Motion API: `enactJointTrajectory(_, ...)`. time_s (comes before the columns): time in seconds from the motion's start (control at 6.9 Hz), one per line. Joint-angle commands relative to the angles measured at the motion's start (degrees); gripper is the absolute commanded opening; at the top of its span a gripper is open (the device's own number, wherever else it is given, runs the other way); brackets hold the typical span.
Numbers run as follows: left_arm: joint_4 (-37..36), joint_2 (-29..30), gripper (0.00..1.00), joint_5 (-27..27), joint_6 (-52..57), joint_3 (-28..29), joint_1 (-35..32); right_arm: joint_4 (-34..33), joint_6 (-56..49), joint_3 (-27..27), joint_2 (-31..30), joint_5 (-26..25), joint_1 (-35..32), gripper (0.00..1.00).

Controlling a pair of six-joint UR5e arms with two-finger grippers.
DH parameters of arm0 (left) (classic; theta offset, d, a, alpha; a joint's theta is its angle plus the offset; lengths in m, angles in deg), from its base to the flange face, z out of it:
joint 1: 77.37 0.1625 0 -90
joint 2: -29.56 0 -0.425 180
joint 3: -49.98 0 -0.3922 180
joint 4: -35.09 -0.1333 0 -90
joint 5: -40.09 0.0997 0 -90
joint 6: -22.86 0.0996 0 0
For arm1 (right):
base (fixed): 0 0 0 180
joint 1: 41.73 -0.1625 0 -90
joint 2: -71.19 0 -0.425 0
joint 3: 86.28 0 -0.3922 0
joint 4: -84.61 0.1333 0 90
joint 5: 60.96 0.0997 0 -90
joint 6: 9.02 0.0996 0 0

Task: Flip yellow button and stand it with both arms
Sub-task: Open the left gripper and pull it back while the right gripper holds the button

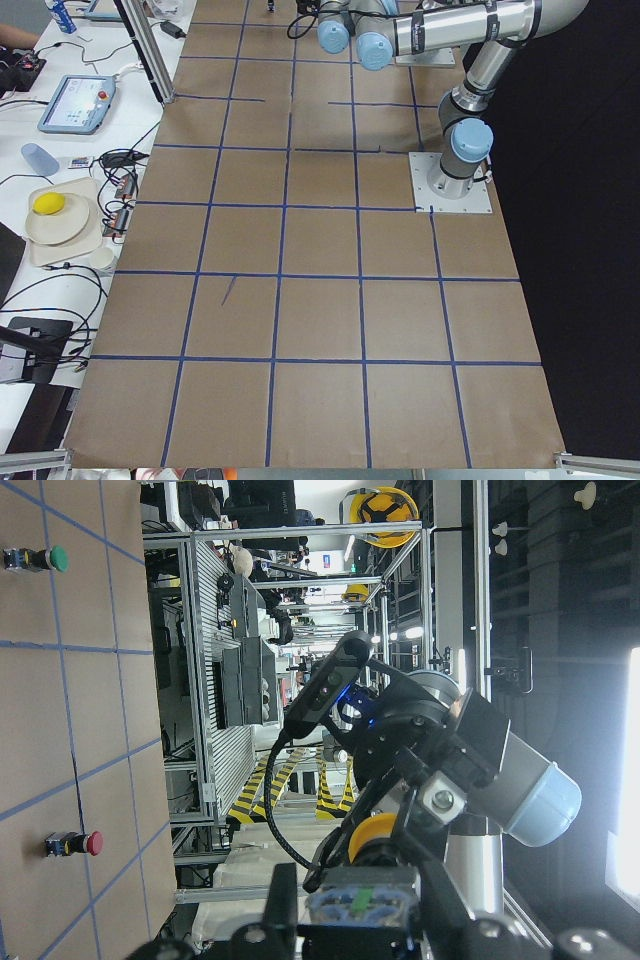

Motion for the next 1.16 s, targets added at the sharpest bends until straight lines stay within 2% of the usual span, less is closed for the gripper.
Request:
enactJointTrajectory(0.0,-0.27,-0.13,1.0,-0.03,-3.08,0.28,0.08,-1.29,-0.17,-0.4,0.45,-0.19,0.17,0.26)
enactJointTrajectory(0.14,-1.4,-0.13,1.0,1.19,-3.46,1.15,0.34,-8.01,0.0,-0.4,0.54,-3.67,1.39,0.2)
enactJointTrajectory(0.29,-1.59,-0.13,1.0,5.38,-4.94,1.85,1.22,-10.86,0.09,-0.66,0.2,-9.02,2.45,0.2)
enactJointTrajectory(0.43,-4.72,-0.13,1.0,9.6,-9.14,2.99,2.27,-16.89,0.0,-0.75,0.11,-16.29,2.46,0.18)
enactJointTrajectory(0.58,-10.93,0.66,1.0,17.38,-14.4,3.96,2.98,-23.3,-1.3,-0.4,0.1,-24.63,2.46,0.16)
enactJointTrajectory(0.72,-17.43,1.45,1.0,25.64,-17.84,3.62,3.07,-26.5,-7.23,-0.05,0.19,-30.11,2.46,0.15)
enactJointTrajectory(1.01,-19.86,3.11,1.0,37.61,-18.32,4.23,3.07,-32.74,-22.68,1.7,0.63,-46.7,2.37,0.1)
